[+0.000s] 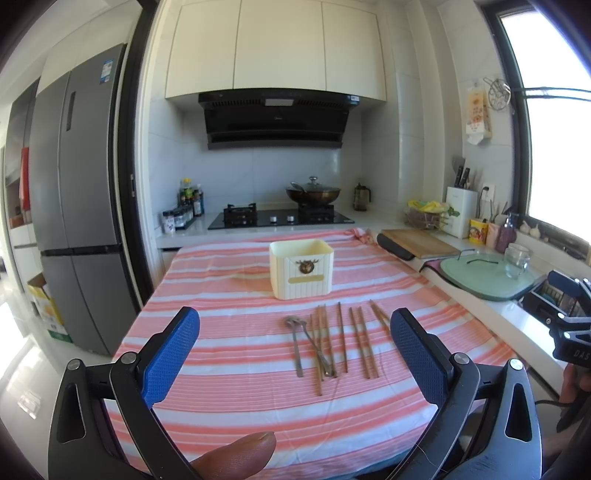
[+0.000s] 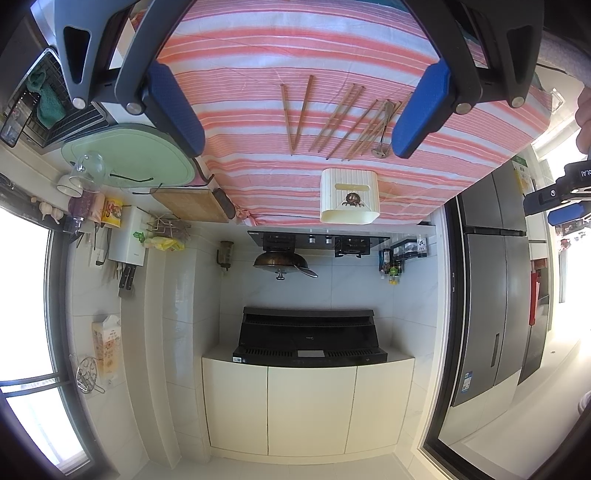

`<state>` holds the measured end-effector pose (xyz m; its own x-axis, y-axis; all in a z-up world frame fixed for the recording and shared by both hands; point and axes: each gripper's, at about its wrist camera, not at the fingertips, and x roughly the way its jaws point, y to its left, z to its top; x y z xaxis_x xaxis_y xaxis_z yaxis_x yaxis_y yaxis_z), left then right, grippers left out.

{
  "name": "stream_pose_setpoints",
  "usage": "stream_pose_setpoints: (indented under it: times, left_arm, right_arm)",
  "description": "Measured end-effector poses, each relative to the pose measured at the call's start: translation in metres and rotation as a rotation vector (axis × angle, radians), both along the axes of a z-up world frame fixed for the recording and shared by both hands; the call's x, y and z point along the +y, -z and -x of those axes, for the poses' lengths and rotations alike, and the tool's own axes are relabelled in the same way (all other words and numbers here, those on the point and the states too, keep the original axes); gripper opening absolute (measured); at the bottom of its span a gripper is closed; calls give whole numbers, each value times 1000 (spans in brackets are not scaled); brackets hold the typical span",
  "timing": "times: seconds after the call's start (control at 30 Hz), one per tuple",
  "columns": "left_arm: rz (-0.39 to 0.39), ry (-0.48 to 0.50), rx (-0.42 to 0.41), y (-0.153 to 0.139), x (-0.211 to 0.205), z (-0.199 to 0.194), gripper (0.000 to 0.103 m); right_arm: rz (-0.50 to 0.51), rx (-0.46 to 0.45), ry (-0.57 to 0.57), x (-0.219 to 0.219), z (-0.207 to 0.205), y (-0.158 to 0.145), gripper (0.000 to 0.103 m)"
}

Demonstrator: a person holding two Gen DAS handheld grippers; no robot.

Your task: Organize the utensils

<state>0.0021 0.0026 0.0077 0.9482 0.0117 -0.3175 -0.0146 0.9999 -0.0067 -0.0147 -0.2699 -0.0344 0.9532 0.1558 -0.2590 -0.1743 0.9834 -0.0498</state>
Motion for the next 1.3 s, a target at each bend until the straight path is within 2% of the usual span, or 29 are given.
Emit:
stream_pose_setpoints:
  times: [1.3]
  left_arm:
    - [-1, 0, 7, 3, -8, -4, 103]
  right_arm:
    - [1, 10, 5, -2, -1, 5, 103]
